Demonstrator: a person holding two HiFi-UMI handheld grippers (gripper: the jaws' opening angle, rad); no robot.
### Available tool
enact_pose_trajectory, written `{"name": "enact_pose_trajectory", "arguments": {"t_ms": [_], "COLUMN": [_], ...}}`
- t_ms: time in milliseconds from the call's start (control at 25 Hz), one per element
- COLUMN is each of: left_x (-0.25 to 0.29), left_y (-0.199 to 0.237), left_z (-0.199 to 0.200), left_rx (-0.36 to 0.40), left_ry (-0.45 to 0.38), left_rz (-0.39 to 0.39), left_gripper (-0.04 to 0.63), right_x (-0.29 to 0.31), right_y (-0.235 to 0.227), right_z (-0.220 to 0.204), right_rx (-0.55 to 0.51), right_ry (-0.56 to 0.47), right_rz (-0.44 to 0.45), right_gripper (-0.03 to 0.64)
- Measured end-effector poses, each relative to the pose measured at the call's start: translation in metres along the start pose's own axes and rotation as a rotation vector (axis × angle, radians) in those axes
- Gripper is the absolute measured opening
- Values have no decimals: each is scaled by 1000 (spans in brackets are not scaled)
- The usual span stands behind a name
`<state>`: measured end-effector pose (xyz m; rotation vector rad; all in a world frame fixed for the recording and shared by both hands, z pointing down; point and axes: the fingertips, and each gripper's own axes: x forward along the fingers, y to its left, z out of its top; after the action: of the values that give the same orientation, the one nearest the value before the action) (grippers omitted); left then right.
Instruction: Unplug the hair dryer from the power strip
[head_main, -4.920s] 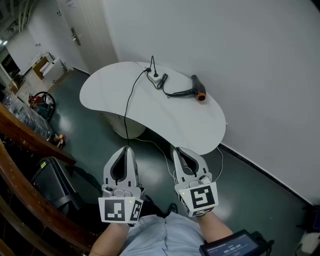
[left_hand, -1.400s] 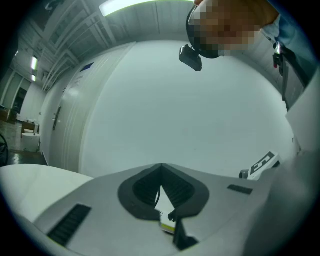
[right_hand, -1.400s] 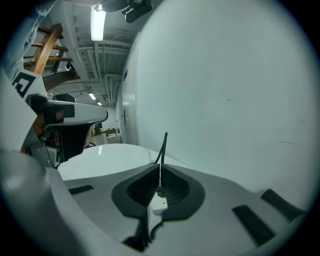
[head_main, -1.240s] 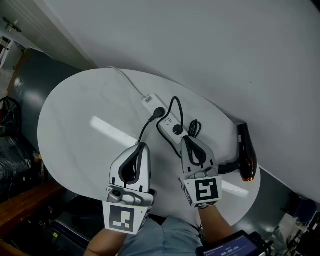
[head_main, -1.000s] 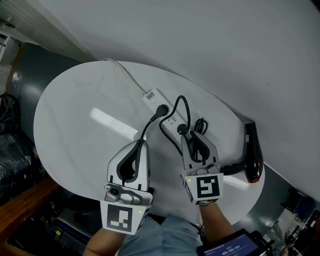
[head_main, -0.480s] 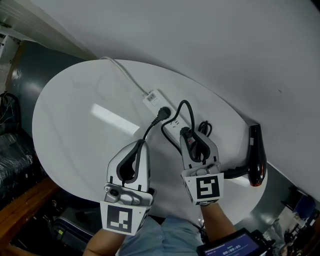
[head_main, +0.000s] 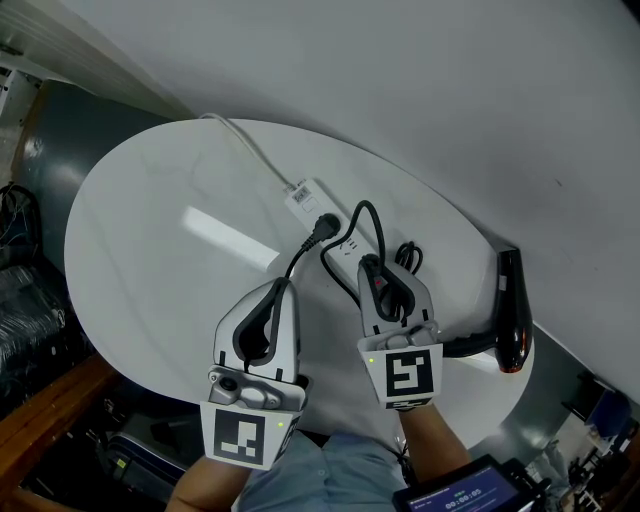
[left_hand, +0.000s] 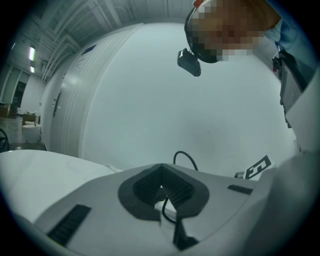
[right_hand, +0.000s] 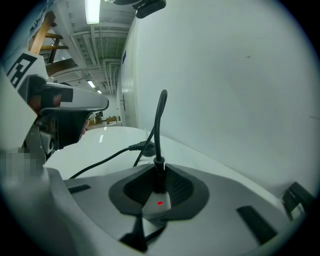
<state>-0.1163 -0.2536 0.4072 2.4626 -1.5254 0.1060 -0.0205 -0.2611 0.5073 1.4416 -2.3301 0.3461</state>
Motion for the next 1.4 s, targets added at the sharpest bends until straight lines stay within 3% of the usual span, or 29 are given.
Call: {"name": "enact_pose_trajectory", "arguments": {"t_ms": [280, 440, 600, 800, 920, 1400], "left_x": [-3, -6, -6, -4, -8, -9], "left_y": [-3, -6, -10, -15, -14, -8], "left_z": [0, -4, -2, 16, 7, -6], "left_rx": [11, -37, -34, 8, -30, -35], "left_ry": [2, 32, 25, -43, 11, 25], "left_rz": [6, 16, 14, -11, 13, 5], "left_gripper": [-2, -2, -2, -2, -2, -2], "right_x": [-7, -11, -17, -23, -22, -10], "right_y": [2, 1, 1, 1, 4, 6], "right_z": [19, 28, 39, 48, 45, 12], "right_rx": [55, 81, 108, 109, 85, 33], "right_ry": [-79, -114, -160, -189, -170, -78], "right_rz": [-6, -14, -16, -8, 5, 1], "right_gripper": [49, 49, 49, 48, 48, 48]}}
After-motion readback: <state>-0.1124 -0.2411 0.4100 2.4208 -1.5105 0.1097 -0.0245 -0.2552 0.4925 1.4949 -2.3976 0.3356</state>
